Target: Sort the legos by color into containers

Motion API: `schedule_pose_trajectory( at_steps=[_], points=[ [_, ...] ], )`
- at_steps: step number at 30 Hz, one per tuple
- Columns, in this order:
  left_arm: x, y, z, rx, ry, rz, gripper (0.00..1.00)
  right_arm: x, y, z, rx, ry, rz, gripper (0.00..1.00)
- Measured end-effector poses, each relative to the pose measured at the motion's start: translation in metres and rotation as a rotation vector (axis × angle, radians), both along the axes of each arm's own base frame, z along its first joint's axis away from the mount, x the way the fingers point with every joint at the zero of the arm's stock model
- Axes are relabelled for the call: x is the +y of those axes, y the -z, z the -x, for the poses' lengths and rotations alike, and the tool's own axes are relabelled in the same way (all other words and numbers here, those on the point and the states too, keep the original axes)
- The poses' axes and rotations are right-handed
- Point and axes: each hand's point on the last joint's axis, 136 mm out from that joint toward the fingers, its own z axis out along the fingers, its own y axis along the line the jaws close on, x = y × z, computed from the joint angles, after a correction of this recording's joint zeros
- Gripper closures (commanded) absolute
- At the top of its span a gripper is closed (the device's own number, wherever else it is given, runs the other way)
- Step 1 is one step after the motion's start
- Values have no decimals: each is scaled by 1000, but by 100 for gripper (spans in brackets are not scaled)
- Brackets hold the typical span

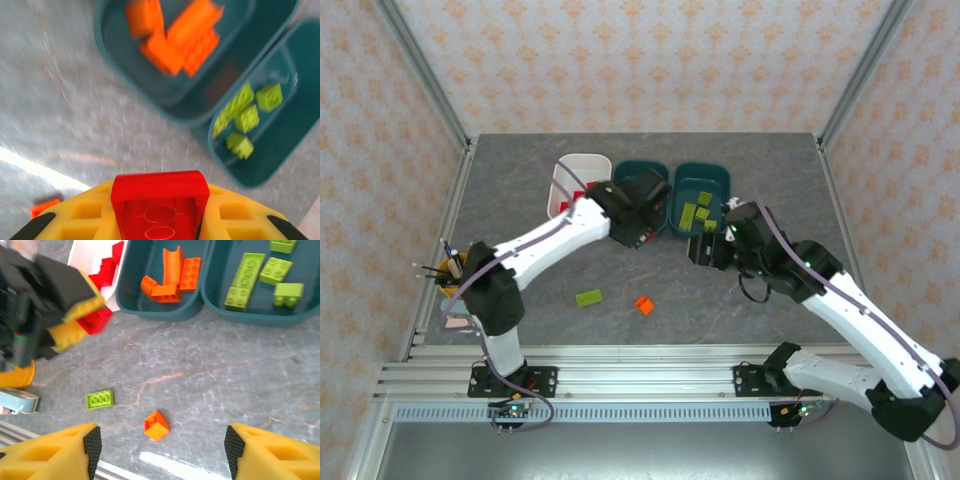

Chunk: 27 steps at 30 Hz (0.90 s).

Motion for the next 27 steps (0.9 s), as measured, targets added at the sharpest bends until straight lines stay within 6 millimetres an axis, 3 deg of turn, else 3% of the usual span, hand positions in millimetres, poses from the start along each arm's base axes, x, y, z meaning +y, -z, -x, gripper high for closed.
schedule_pose_trajectory(
  at_steps=[5, 10, 18, 22, 27],
  points=[
    [79, -11, -39, -40, 23, -219, 74, 40, 3, -31, 27, -18, -62, 32],
    [133, 7, -72, -5, 65, -399, 74, 79, 13, -69, 58, 13, -144, 31],
    [161, 62, -145, 54, 150, -511, 73, 126, 31, -112, 125, 42, -241, 31],
    [170, 83, -178, 56, 165, -530, 71, 131, 27, -115, 128, 45, -272, 30],
    [175, 104, -203, 54, 179, -531, 70, 135, 25, -115, 136, 38, -291, 24]
  ],
)
